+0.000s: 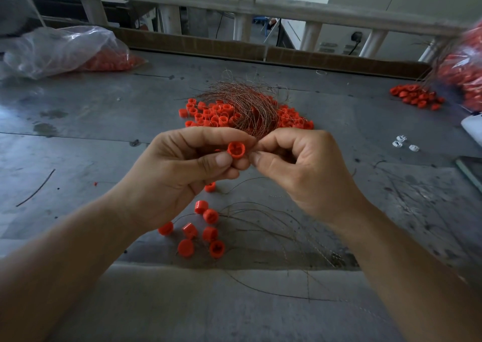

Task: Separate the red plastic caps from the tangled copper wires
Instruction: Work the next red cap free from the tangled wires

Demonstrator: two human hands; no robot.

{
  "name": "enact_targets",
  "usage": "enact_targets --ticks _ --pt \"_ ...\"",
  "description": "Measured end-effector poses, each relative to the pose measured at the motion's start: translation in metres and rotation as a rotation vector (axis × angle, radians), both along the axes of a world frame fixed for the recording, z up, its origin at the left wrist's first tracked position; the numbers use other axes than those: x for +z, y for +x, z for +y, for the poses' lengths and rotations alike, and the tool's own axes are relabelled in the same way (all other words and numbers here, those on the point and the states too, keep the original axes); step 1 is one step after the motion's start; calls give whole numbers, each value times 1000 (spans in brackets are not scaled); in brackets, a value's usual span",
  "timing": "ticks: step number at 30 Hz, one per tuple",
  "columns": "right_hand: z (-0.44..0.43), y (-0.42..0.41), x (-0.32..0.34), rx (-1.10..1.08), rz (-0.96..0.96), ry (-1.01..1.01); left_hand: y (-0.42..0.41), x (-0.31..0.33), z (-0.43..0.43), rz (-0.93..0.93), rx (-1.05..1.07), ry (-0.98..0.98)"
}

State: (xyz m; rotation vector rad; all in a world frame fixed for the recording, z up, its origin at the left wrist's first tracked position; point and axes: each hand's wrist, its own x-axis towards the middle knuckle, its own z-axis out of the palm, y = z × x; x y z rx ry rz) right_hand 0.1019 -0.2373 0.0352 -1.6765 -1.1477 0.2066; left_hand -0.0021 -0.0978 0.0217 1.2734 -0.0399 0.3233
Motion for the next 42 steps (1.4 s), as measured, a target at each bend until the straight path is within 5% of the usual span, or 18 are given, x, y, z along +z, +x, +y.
enact_targets --ticks 15,19,24,29,42 --pt "-1 4 3 46 73 -106 2 -1 -3 42 18 -165" --pt "-11 33 10 -186 98 -3 2 -1 -3 51 20 -162" --pt "-14 66 -3 -465 -156 -176 -1 0 -5 66 34 -114" --pt "-7 69 -22 -367 -311 -452 -2 0 -5 76 44 -89" --pt "10 70 -38 -303 -400 -484 -2 1 -5 84 30 -99"
